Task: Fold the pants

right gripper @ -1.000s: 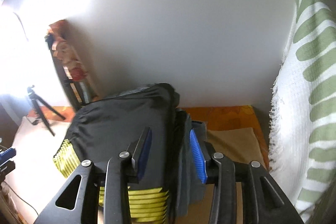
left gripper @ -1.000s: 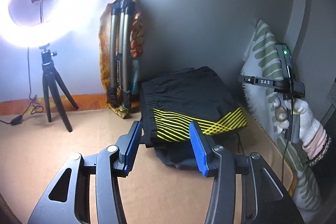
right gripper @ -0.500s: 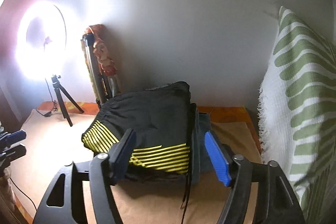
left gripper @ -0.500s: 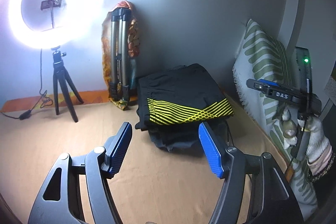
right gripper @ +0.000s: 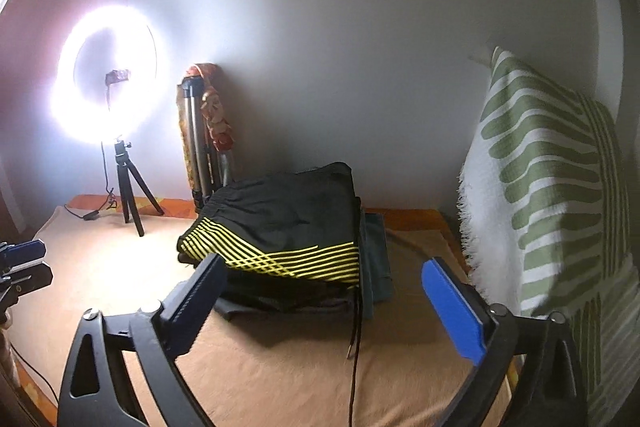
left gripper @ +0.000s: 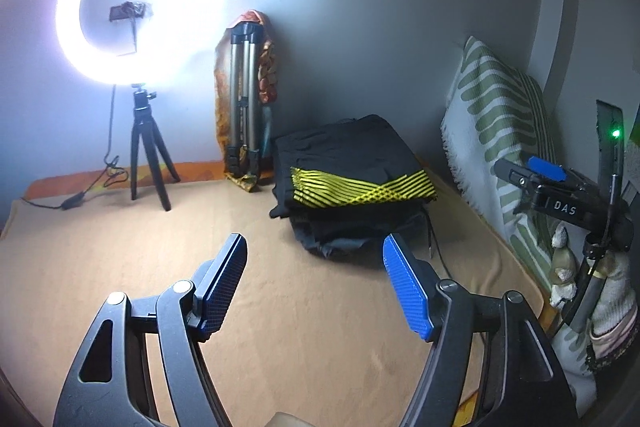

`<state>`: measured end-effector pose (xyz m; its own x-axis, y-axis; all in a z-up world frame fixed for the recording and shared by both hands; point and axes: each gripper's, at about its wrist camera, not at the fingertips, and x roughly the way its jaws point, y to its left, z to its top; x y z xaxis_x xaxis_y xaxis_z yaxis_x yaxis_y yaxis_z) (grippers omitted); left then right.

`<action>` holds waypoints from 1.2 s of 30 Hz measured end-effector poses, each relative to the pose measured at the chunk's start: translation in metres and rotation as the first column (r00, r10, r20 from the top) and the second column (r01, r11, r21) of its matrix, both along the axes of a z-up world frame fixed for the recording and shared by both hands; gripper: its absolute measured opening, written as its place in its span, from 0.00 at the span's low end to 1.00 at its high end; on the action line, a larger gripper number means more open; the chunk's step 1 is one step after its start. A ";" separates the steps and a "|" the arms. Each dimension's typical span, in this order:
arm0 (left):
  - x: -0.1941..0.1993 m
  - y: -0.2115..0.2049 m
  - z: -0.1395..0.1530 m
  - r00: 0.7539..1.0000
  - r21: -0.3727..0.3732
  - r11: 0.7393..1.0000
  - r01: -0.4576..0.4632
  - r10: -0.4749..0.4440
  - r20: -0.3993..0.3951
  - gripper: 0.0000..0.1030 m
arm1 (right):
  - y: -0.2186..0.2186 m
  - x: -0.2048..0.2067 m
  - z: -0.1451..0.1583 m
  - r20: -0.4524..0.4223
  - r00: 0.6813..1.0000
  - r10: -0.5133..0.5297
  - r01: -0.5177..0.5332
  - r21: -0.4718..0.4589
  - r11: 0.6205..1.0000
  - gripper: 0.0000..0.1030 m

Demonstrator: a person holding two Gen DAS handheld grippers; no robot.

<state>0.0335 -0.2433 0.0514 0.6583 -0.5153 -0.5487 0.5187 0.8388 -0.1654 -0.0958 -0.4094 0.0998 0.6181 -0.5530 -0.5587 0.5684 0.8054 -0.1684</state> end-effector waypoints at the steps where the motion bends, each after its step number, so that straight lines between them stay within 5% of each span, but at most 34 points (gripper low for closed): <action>1: -0.004 0.002 -0.001 1.000 0.003 1.000 -0.001 0.001 0.001 0.69 | 0.007 -0.004 0.001 0.009 1.000 0.000 0.000 -0.008 1.000 1.00; 5: -0.018 0.011 -0.003 1.000 0.002 1.000 -0.010 0.010 0.007 0.78 | 0.028 -0.013 0.002 0.028 1.000 0.005 -0.005 -0.018 1.000 1.00; 36: -0.040 0.032 -0.024 0.999 0.037 0.998 -0.044 0.043 0.029 0.81 | 0.060 -0.027 -0.051 0.069 0.996 -0.048 0.044 0.055 0.998 1.00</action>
<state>-0.0069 -0.2114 0.0273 0.6948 -0.4652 -0.5484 0.4857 0.8659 -0.1192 -0.1226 -0.3491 0.0488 0.6318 -0.5521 -0.5441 0.6138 0.7850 -0.0838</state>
